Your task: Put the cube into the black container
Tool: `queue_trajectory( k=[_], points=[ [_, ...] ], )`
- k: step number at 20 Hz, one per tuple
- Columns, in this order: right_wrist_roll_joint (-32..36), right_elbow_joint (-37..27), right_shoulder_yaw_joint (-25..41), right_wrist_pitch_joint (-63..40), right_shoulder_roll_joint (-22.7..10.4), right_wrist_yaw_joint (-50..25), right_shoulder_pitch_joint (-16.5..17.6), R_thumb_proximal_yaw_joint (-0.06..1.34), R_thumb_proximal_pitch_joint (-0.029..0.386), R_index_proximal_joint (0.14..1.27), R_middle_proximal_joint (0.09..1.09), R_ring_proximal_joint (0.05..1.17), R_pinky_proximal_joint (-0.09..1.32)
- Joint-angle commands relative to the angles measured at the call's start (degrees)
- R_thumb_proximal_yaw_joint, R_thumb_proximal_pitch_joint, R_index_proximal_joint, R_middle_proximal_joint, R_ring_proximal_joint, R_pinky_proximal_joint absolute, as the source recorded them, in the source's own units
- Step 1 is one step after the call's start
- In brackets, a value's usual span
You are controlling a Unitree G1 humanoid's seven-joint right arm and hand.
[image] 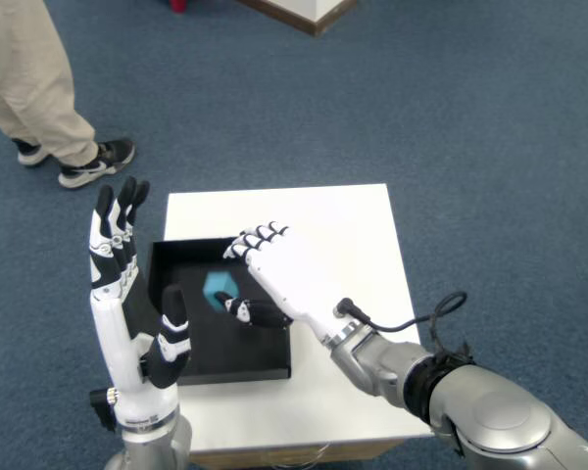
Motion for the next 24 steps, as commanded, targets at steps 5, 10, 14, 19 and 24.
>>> queue_trajectory(
  k=[5, 10, 14, 19, 24],
  points=[
    [-3.6, -0.2, -5.2, 1.2, -0.1, 0.7, -2.5, 0.59, 0.075, 0.67, 0.54, 0.46, 0.56],
    [-5.9, -0.2, -7.0, 1.2, -0.1, 0.2, -2.1, 0.56, 0.066, 0.66, 0.55, 0.47, 0.56],
    [-6.5, -0.1, -9.7, -1.3, -0.4, -3.8, -1.3, 0.57, 0.056, 0.65, 0.55, 0.48, 0.55],
    [-3.8, 2.6, -14.2, -14.7, -0.9, -12.9, 1.3, 0.6, 0.053, 0.64, 0.56, 0.49, 0.51],
    [-1.1, 8.1, -16.6, -27.2, -1.7, -15.2, 2.9, 0.62, 0.056, 0.61, 0.55, 0.48, 0.48]
  ],
)
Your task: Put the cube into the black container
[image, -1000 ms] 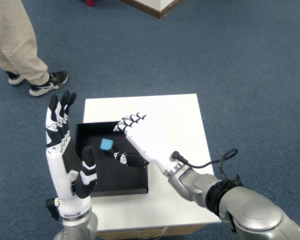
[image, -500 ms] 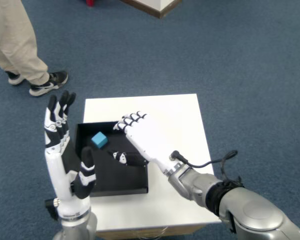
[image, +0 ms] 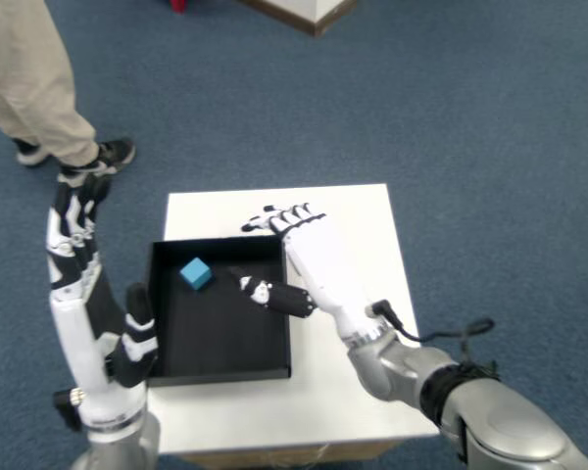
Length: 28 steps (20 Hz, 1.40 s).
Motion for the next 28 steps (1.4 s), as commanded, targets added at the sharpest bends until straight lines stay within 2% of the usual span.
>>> queue_trajectory(
  k=[1, 3, 5, 8, 10, 11, 12, 13, 17, 28],
  points=[
    [3.6, 0.9, -3.4, -8.9, -1.3, -4.5, -1.3, 0.63, 0.057, 0.59, 0.55, 0.48, 0.48],
    [6.2, 1.9, -5.5, -14.9, -2.2, -5.1, 0.4, 0.63, 0.063, 0.57, 0.54, 0.49, 0.49],
    [9.5, 2.4, -7.8, -22.7, -3.8, -4.5, 2.5, 0.61, 0.101, 0.56, 0.54, 0.49, 0.49],
    [12.7, 3.2, -9.8, -31.6, -7.0, -3.1, 4.7, 0.63, 0.309, 0.5, 0.49, 0.47, 0.46],
    [14.6, 4.4, -10.5, -33.4, -7.2, -1.4, 6.0, 0.6, 0.327, 0.44, 0.47, 0.46, 0.42],
    [15.9, 3.8, -11.1, -36.2, -7.0, -0.4, 6.9, 0.4, 0.305, 0.4, 0.43, 0.45, 0.4],
    [16.9, 2.5, -11.4, -39.4, -7.0, 0.2, 7.9, 0.17, 0.256, 0.36, 0.39, 0.44, 0.38],
    [17.8, 1.7, -11.6, -41.7, -7.1, 0.8, 8.6, 0.06, 0.223, 0.34, 0.37, 0.43, 0.37],
    [21.7, 3.0, -11.7, -43.6, -7.5, 4.6, 11.0, 0.0, 0.198, 0.32, 0.34, 0.41, 0.36],
    [31.6, 4.3, -12.0, -45.9, -7.7, 15.2, 15.1, -0.02, 0.161, 0.25, 0.26, 0.33, 0.3]
  ],
)
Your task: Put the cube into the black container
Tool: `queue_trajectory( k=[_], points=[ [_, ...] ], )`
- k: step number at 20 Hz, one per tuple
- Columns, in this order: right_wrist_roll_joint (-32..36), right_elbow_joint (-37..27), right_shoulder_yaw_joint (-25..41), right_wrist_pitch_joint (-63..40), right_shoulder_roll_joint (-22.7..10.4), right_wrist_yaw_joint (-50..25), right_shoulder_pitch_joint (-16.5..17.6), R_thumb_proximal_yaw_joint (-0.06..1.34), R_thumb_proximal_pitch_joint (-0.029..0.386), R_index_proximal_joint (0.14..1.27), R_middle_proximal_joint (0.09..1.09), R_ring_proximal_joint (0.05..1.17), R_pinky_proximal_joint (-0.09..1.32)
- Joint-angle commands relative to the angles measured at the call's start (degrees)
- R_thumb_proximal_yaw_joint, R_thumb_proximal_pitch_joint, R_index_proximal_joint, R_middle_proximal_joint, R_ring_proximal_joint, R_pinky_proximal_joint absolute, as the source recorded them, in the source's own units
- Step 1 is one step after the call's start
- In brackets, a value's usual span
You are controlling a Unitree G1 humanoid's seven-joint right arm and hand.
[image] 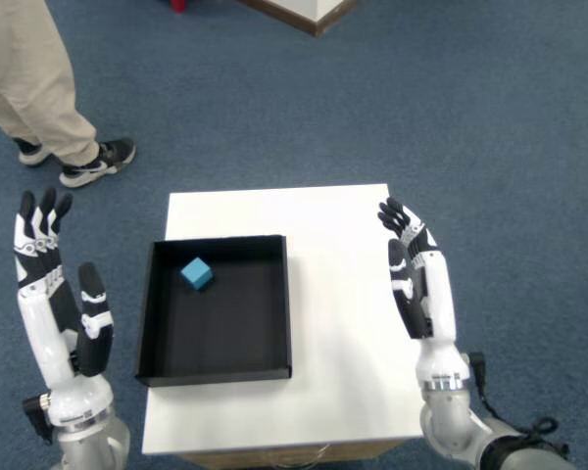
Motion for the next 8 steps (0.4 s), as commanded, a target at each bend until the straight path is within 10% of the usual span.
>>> queue_trajectory(
  k=[1, 8],
  points=[
    [4.1, 0.2, -1.7, -2.8, -1.0, 2.6, -1.0, -0.02, 0.161, 0.24, 0.25, 0.33, 0.29],
    [10.8, -0.2, -3.4, -3.0, 0.7, 9.2, 0.1, -0.03, 0.161, 0.21, 0.22, 0.3, 0.25]
  ],
)
